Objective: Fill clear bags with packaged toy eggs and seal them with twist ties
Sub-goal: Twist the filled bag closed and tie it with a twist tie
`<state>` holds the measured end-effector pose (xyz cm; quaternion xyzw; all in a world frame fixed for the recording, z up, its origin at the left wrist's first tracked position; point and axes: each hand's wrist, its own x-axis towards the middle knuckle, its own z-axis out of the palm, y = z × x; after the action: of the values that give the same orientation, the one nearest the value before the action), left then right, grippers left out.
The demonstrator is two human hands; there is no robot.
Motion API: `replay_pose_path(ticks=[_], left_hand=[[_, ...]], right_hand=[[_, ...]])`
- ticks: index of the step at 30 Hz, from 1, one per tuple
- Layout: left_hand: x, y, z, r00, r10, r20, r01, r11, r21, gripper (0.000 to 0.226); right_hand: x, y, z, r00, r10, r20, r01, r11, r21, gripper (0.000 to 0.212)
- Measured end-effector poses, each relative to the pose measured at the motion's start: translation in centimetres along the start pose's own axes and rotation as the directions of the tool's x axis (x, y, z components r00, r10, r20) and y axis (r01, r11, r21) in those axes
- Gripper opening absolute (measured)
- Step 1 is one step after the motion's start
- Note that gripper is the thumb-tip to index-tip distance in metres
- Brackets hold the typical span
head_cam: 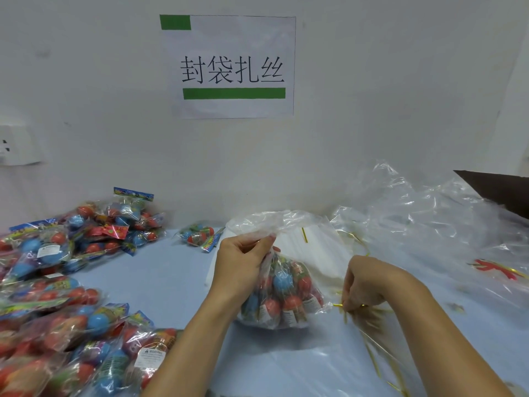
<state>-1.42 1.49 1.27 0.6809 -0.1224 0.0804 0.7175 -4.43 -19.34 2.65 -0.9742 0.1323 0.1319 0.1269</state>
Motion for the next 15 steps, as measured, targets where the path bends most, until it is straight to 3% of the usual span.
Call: replay_pose_path(ticks=[3, 4, 7, 11, 15], left_hand=[[0.1, 0.0, -0.1, 1.0, -0.001, -0.002, 0.001, 1.0, 0.004, 0.015], [0.1, -0.1, -0.1, 1.0, 0.003, -0.004, -0.003, 1.0, 0.01, 0.015], [0.1, -0.2, 0.0, 1.0, 0.016, -0.012, -0.016, 0.999, 0.028, 0.016], [0.2, -0.2, 0.2, 0.998, 0.044, -0.035, -0.043, 0.999, 0.028, 0.018], [0.2, -0.2, 0.3, 0.997, 0.078, -0.007, -0.078, 0.997, 0.017, 0.011]], right_hand=[[-0.3, -0.1, -0.5, 0.999, -0.044, -0.002, 0.044, 0.998, -0.033, 0.01], [-0.4, -0.1, -0.8, 0.998, -0.052, -0.022, 0.052, 0.999, -0.014, 0.018], [-0.9, -0.1, -1.7, 0.979, -0.093, -0.183, 0.111, 0.99, 0.092, 0.022], [-1.4, -1.8, -1.9, 0.885, -0.186, -0.426, 0.319, 0.91, 0.266, 0.018], [-1.3, -4.6, -0.9, 0.818, -0.307, -0.487, 0.489, 0.816, 0.308, 0.013]])
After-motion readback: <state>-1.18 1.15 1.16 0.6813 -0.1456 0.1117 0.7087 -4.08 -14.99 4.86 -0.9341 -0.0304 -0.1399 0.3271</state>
